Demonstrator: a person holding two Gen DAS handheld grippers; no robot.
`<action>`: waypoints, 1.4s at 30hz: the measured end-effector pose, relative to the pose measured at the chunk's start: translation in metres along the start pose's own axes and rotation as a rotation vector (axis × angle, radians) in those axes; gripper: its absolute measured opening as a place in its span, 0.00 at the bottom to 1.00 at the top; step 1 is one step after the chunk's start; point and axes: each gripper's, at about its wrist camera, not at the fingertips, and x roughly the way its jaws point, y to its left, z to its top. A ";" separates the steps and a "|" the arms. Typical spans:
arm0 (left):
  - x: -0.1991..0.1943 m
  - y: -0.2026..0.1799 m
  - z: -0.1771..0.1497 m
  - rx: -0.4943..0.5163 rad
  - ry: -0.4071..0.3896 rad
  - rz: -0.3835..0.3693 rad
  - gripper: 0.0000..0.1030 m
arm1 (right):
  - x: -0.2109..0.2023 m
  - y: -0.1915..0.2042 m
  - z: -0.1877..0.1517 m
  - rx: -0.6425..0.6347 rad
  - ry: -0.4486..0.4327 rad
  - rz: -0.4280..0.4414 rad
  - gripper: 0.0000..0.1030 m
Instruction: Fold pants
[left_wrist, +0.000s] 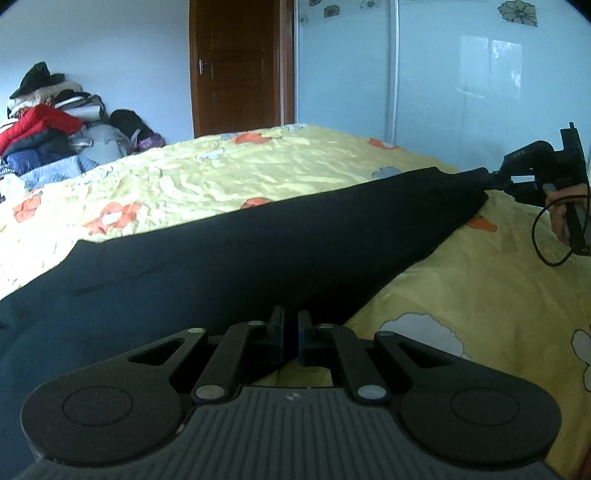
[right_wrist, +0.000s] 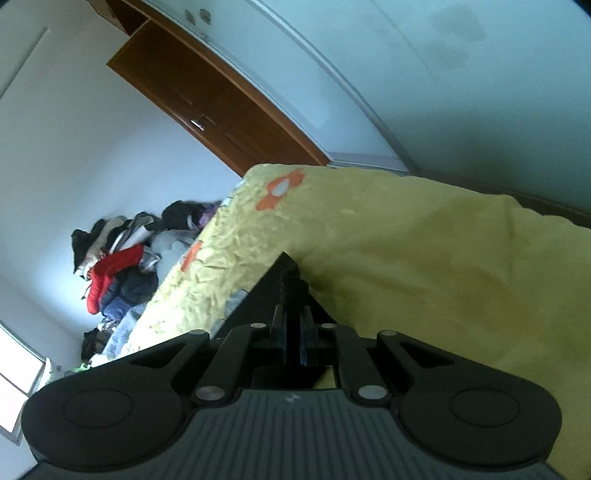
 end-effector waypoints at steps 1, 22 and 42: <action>0.000 0.001 -0.001 0.002 0.001 0.001 0.08 | 0.000 0.000 -0.001 -0.002 0.007 -0.015 0.07; -0.030 0.041 0.008 -0.292 -0.114 0.158 0.61 | 0.021 0.011 -0.020 0.043 0.036 0.007 0.10; -0.060 0.064 -0.028 -0.300 -0.117 0.464 0.75 | 0.087 0.263 -0.226 -0.717 0.513 0.477 0.22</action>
